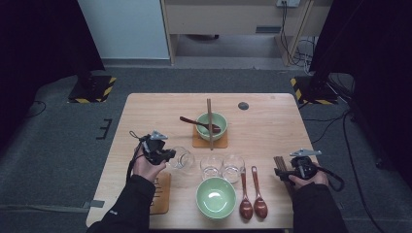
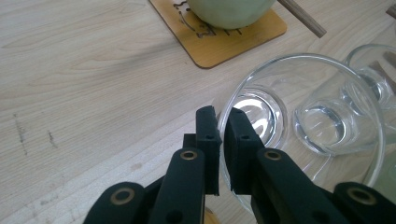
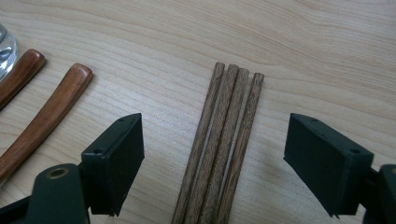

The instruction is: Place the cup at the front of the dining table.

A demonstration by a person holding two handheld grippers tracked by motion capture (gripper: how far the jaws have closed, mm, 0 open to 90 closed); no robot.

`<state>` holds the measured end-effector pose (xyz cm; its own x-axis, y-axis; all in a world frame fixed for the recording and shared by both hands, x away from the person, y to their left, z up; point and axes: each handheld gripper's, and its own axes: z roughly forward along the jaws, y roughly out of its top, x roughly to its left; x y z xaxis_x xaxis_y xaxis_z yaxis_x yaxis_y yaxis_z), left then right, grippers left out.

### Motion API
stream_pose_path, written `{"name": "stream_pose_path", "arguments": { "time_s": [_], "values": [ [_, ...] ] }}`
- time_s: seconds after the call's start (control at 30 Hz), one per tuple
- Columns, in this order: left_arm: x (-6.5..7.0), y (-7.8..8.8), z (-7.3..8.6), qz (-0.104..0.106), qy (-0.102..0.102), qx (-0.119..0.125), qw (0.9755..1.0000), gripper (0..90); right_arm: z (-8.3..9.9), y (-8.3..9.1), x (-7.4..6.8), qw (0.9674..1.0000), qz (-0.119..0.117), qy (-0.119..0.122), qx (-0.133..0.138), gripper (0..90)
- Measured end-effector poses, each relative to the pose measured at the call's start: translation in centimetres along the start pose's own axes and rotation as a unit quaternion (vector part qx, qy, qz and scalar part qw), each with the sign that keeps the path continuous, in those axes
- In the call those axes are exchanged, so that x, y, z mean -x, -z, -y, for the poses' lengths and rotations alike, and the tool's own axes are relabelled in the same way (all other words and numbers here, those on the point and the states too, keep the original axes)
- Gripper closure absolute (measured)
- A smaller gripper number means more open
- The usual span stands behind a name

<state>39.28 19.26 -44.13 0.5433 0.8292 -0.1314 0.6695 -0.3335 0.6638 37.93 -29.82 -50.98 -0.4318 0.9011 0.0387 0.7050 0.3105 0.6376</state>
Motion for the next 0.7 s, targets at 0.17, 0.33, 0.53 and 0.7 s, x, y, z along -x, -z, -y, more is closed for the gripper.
{"name": "stream_pose_path", "arguments": {
  "time_s": [0.17, 0.33, 0.53, 0.7],
  "values": [
    [-0.2, 0.4, -0.2, -0.002, 0.004, 0.005, 1.0, 84.7, 0.0, 0.0, 0.0, 1.0, 0.001, 0.0, 0.0, 20.1],
    [-0.6, 0.8, -0.4, -0.002, 0.01, 0.011, 0.9999, 84.8, 0.0, 0.0, 0.0, 1.0, 0.001, 0.0, 0.001, 20.1],
    [-1.1, 1.3, -0.7, -0.01, 0.015, 0.026, 0.9995, 84.8, 0.0, 0.0, 0.0, 1.0, 0.001, 0.0, 0.001, 20.1],
    [-1.5, 1.8, -1.1, -0.014, 0.022, 0.038, 0.9989, 84.8, 0.0, 0.0, 0.0, 1.0, 0.002, -0.001, 0.001, 20.1]
  ]
}}
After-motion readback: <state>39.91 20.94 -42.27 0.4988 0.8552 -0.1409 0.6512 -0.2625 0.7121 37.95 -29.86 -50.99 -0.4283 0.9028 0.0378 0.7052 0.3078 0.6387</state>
